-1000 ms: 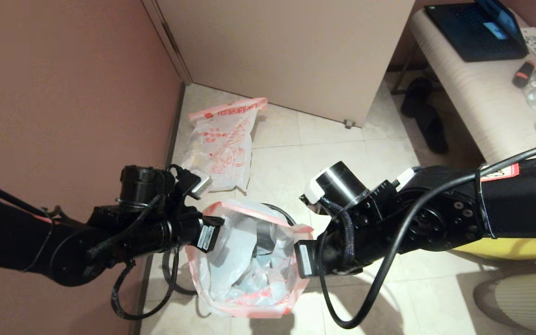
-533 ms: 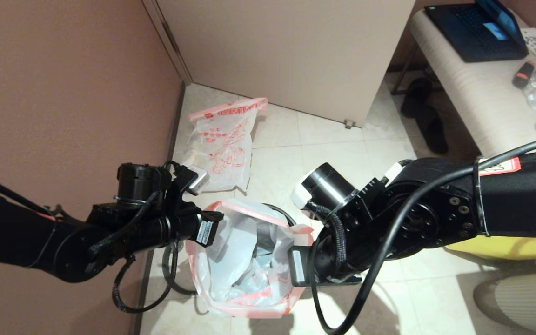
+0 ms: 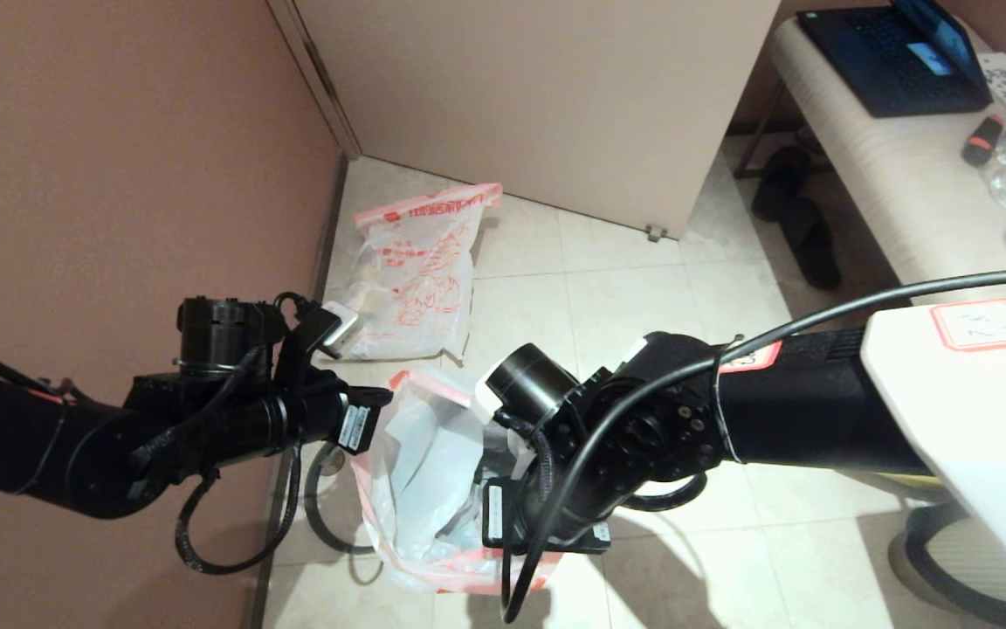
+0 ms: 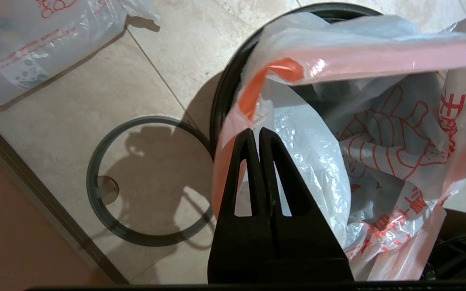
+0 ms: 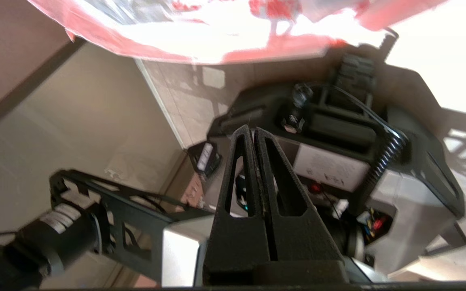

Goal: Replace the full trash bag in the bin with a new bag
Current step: Put the new garbage bag on the trash can

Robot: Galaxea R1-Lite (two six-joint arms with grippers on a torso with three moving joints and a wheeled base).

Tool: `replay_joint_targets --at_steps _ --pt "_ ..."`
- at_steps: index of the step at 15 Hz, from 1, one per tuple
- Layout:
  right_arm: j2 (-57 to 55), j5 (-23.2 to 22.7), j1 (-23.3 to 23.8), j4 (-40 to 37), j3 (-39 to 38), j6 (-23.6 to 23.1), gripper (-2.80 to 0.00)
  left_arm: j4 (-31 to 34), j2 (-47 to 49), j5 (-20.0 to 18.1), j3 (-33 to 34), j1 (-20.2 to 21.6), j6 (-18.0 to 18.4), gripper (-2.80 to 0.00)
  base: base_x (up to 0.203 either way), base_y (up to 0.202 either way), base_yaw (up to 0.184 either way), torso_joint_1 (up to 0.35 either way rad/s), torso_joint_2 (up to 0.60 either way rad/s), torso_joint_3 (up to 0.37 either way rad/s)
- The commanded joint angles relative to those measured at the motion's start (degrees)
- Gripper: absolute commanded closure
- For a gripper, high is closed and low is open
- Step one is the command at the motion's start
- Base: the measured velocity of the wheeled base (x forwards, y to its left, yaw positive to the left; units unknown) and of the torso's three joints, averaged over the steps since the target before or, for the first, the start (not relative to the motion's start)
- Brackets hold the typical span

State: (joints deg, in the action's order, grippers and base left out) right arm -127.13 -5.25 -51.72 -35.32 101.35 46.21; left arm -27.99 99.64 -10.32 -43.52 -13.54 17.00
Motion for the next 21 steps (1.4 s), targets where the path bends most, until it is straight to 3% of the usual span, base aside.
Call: replay_joint_targets --at_steps 1,2,4,5,10,12,13,14,21 --pt "-0.85 -0.35 -0.47 0.41 0.91 0.12 0.0 -4.33 -0.57 -10.64 0.98 3.54 -0.91 0.0 0.0 0.0 0.0 0.0 0.0 0.0" --pt "0.07 -0.84 -0.47 1.59 -0.95 0.05 0.0 -7.05 -2.05 -15.51 1.42 4.76 -3.97 0.0 0.0 0.0 0.0 0.0 0.0 0.0" --pt "-1.38 -0.99 -0.42 4.34 -2.84 0.09 0.0 -8.23 -5.76 -16.36 0.23 4.59 -11.64 0.0 0.0 0.0 0.0 0.0 0.0 0.0" --pt "-2.82 -0.74 -0.45 4.59 -2.17 0.22 0.0 -8.44 -6.95 -16.32 -0.69 4.44 -13.68 0.0 0.0 0.0 0.0 0.0 0.0 0.0" --pt "-6.32 0.67 -1.54 3.75 0.07 0.5 0.0 -8.31 -12.01 -16.23 -0.78 2.81 -16.5 0.0 0.0 0.0 0.0 0.0 0.0 0.0" --pt "-8.49 2.8 -2.0 3.15 0.49 2.93 0.0 -8.37 -13.39 -15.18 -1.01 2.35 -16.8 0.0 0.0 0.0 0.0 0.0 0.0 0.0" --pt "-9.99 4.06 -2.07 3.16 0.7 3.56 -2.43 -8.4 -14.07 -13.87 -1.1 1.72 -16.94 0.0 0.0 0.0 0.0 0.0 0.0 0.0" --pt "-11.35 4.66 -2.24 3.32 0.8 3.74 -2.8 -8.46 -14.71 -12.7 -1.12 1.1 -17.3 0.0 0.0 0.0 0.0 0.0 0.0 0.0" --pt "-20.86 11.84 -2.23 4.65 11.47 6.63 -2.8 -8.49 -15.71 -10.87 -1.12 0.18 -17.18 0.0 0.0 0.0 0.0 0.0 0.0 0.0"
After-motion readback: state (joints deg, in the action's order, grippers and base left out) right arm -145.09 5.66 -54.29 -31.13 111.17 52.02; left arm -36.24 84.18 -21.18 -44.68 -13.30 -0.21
